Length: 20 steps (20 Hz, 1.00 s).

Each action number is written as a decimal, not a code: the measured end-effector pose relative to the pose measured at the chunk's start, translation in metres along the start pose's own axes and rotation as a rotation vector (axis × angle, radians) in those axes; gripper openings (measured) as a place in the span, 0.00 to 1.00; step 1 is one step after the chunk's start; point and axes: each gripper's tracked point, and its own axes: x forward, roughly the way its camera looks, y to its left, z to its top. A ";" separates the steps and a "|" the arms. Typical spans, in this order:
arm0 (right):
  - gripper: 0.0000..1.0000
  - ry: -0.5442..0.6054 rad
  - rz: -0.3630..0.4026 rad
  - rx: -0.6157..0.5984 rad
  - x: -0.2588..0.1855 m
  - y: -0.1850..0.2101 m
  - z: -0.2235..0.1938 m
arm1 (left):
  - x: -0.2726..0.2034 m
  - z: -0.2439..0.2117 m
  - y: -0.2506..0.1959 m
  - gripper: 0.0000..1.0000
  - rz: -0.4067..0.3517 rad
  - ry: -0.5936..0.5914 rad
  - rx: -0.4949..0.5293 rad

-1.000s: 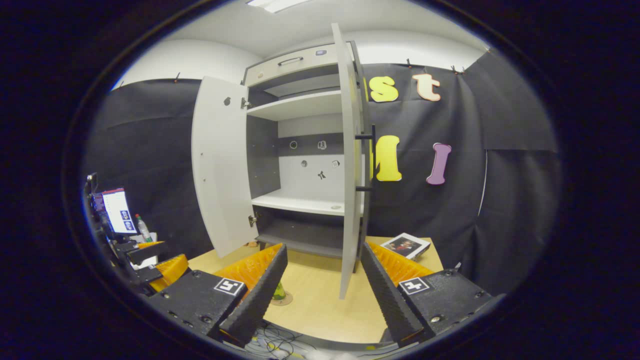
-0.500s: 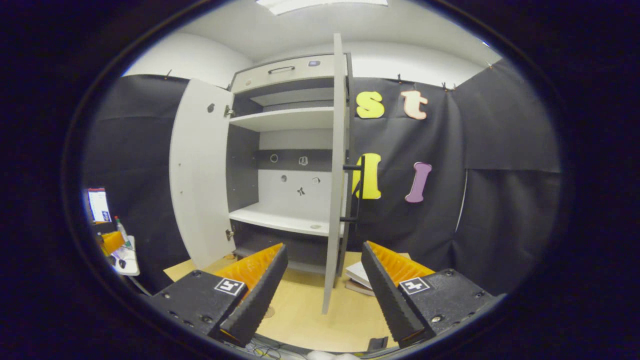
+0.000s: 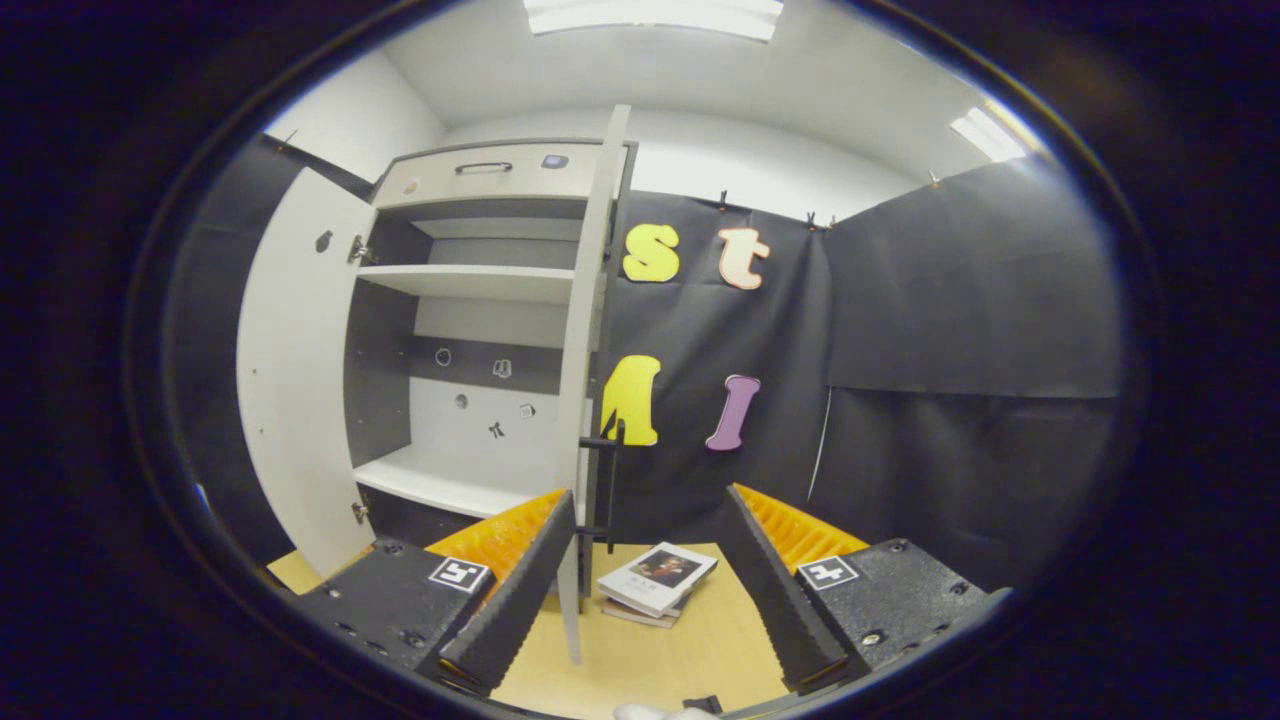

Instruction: Grasp the bottle in the cabinet with the left hand and place it on the coaster, then close the right door with the right hand and the left door with the left hand.

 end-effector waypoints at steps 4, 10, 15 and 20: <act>0.96 0.060 -0.023 0.020 0.058 -0.024 -0.015 | 0.001 0.004 0.000 0.94 0.030 -0.006 -0.028; 0.96 0.129 0.117 0.090 0.111 -0.016 -0.032 | 0.008 0.008 -0.016 0.94 0.088 -0.010 -0.011; 0.89 0.146 0.164 0.000 0.108 -0.008 -0.028 | 0.019 0.009 -0.039 0.94 0.113 0.001 -0.016; 0.93 0.087 0.167 -0.202 0.096 0.032 -0.016 | 0.022 0.003 -0.048 0.94 0.138 0.021 -0.019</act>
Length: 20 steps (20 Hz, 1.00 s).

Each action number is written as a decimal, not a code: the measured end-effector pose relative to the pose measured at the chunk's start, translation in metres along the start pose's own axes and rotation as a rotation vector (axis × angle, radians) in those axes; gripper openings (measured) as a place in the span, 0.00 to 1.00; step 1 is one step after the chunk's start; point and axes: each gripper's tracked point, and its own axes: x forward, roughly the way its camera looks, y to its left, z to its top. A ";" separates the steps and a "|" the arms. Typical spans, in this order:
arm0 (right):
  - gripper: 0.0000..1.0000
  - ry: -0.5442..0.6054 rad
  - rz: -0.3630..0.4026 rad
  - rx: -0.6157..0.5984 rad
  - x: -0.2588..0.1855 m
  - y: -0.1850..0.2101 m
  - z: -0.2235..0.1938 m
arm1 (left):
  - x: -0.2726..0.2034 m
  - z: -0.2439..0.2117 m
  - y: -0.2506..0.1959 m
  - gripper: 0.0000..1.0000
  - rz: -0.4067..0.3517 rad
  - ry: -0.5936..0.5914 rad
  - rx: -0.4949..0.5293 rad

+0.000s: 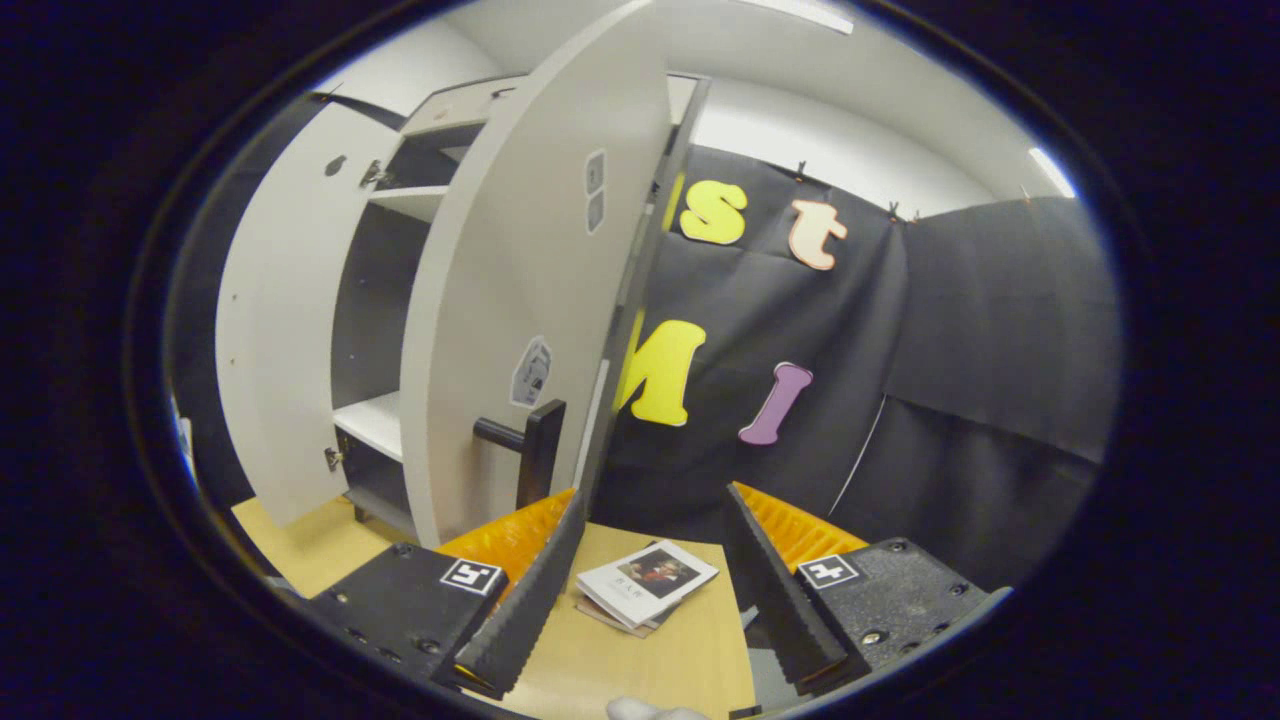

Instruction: Grasp the bottle in the cabinet with the left hand and place it on the coaster, then close the right door with the right hand and the left door with the left hand.

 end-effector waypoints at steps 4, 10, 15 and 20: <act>0.89 -0.020 0.049 -0.015 0.006 0.040 0.011 | -0.003 -0.001 0.013 0.94 0.039 0.011 0.012; 0.89 -0.038 0.083 0.101 0.023 0.080 0.017 | -0.006 0.008 0.028 0.94 0.057 0.002 0.014; 0.89 -0.070 0.136 0.125 0.042 0.130 0.028 | 0.001 0.012 0.034 0.94 0.022 -0.002 0.026; 0.99 -0.116 0.087 0.206 0.010 0.127 0.036 | 0.004 0.018 0.055 0.94 0.009 -0.024 0.017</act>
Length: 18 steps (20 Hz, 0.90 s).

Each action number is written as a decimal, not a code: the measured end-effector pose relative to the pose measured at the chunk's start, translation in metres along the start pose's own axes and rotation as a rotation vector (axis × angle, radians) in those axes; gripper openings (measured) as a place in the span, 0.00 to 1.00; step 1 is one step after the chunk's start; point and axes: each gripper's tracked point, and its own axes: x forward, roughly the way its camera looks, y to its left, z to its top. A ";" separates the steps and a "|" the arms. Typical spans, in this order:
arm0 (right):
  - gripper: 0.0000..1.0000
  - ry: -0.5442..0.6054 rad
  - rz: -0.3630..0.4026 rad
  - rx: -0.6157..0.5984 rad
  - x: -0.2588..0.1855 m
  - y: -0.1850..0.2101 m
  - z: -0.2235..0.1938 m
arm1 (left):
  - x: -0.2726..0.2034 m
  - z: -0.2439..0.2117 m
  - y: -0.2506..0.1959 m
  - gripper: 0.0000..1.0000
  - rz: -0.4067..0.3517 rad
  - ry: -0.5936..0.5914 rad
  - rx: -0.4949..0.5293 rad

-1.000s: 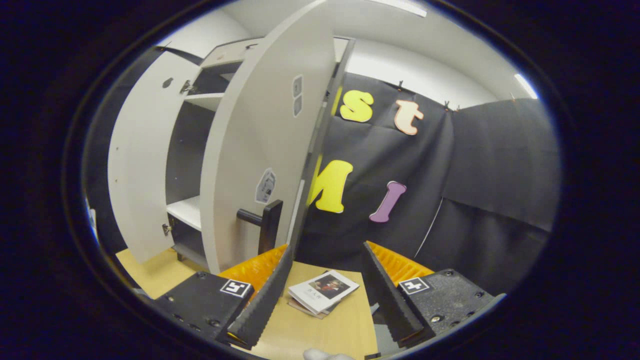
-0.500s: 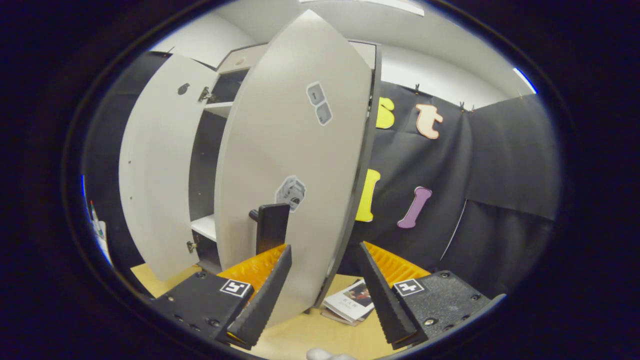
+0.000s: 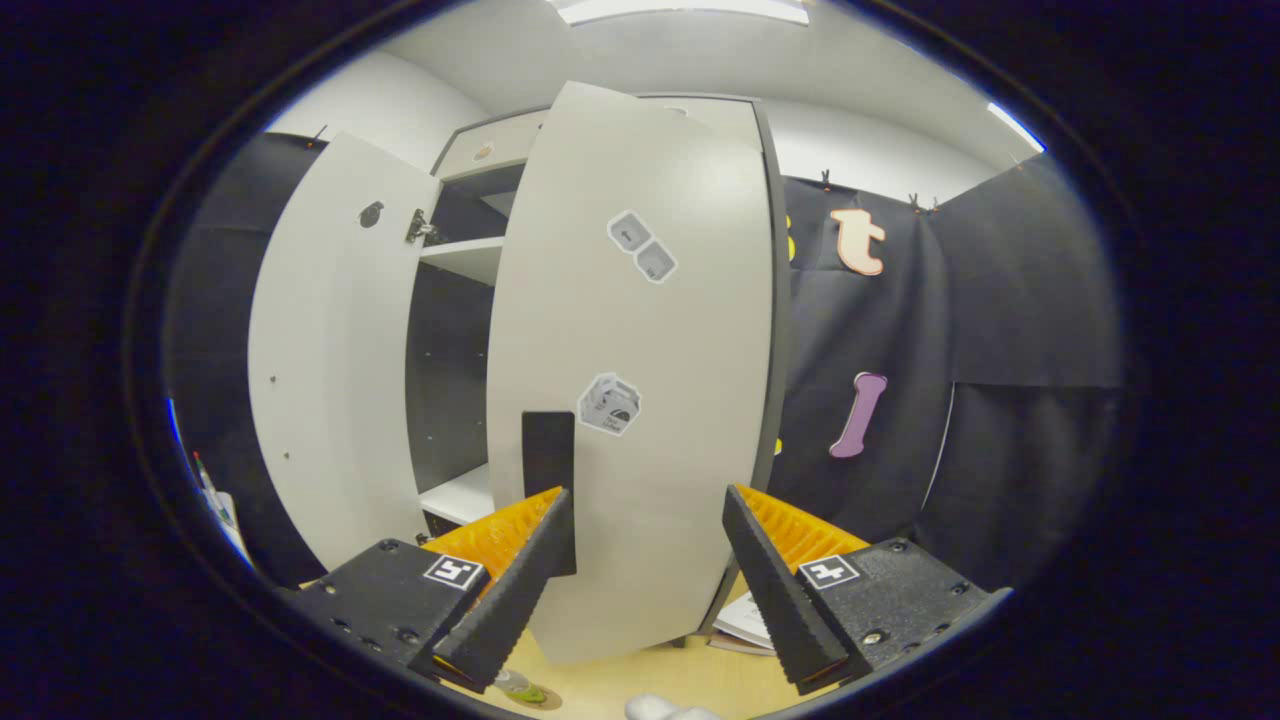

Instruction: Grasp the bottle in the cabinet with the left hand and place it on the coaster, then close the right door with the right hand and the left door with the left hand.

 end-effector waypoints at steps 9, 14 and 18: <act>0.99 0.028 -0.064 -0.015 -0.117 -0.006 -0.008 | 0.010 -0.002 0.054 0.94 -0.038 -0.030 0.014; 0.99 0.075 -0.084 -0.014 -0.168 0.004 -0.029 | 0.040 -0.003 0.085 0.94 -0.045 -0.028 0.009; 0.99 0.127 -0.060 0.021 -0.194 0.019 -0.051 | 0.092 0.009 0.105 0.94 -0.020 -0.034 0.026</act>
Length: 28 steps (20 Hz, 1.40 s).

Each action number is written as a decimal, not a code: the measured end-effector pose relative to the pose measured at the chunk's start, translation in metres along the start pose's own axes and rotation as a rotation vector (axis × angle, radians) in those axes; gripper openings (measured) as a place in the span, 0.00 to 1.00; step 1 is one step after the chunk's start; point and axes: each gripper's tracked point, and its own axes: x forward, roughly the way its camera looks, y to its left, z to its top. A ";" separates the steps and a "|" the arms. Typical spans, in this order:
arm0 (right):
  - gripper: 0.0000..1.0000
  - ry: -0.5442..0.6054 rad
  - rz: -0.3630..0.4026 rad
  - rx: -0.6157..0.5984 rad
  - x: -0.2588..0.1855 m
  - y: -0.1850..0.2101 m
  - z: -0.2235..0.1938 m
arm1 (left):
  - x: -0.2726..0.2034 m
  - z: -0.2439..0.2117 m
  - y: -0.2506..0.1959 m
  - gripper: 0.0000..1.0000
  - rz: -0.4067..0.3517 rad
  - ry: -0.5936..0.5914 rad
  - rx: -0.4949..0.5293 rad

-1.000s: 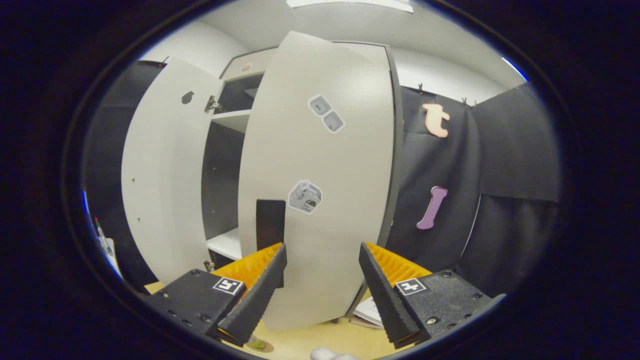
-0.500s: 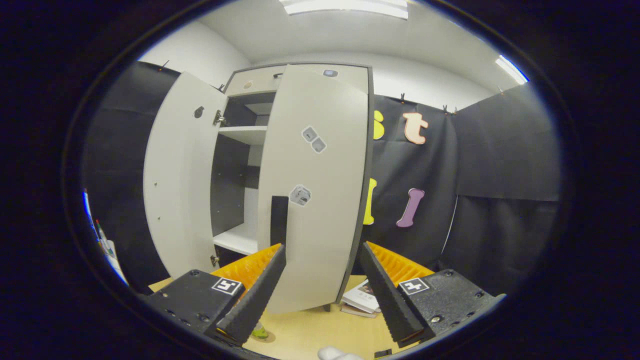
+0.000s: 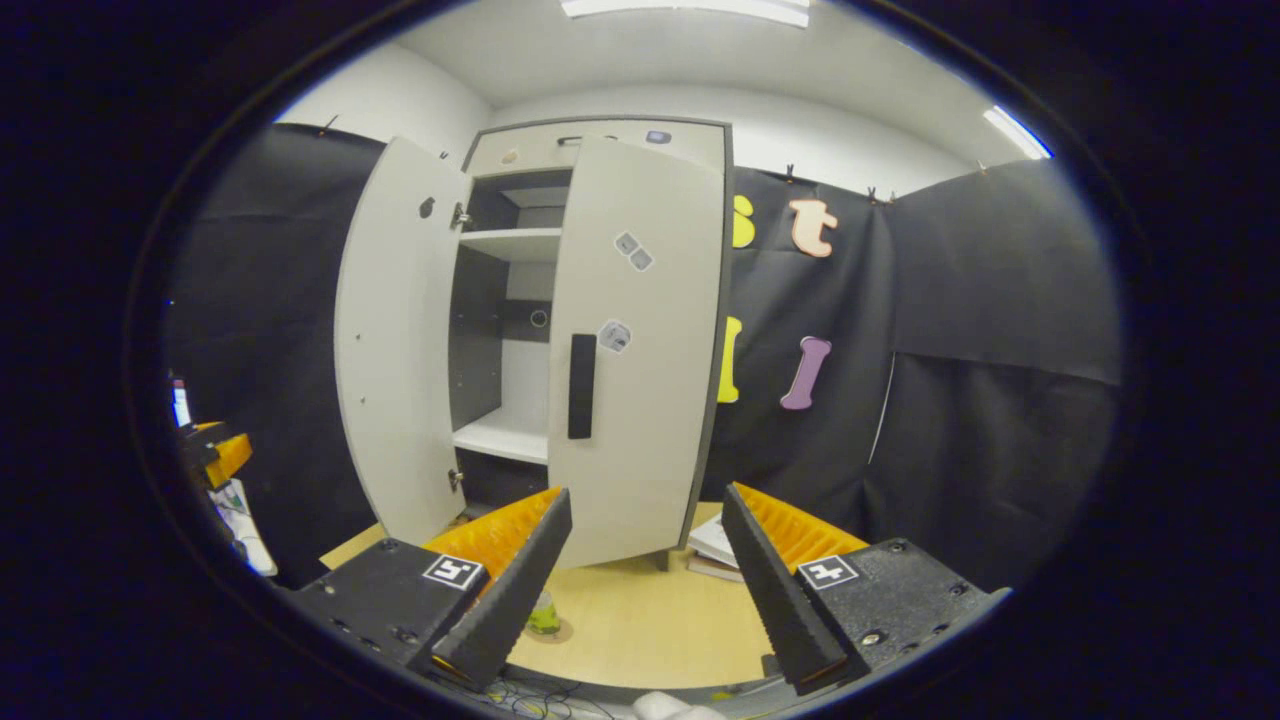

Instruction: Grasp the bottle in the cabinet with the left hand and place it on the coaster, then close the right door with the right hand and the left door with the left hand.

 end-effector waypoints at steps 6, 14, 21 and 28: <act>0.99 0.040 0.023 0.054 -0.028 0.003 -0.027 | 0.098 0.037 -0.005 0.94 0.001 -0.055 0.054; 0.99 0.021 -0.064 0.088 -0.052 -0.029 -0.028 | 0.170 0.076 -0.014 0.96 0.001 -0.082 0.022; 1.00 0.040 -0.049 0.090 -0.056 -0.033 -0.032 | 0.174 0.078 -0.019 0.87 -0.014 -0.091 0.064; 1.00 0.062 0.001 0.077 -0.048 -0.024 -0.037 | 0.162 0.082 -0.058 0.84 -0.064 -0.095 0.065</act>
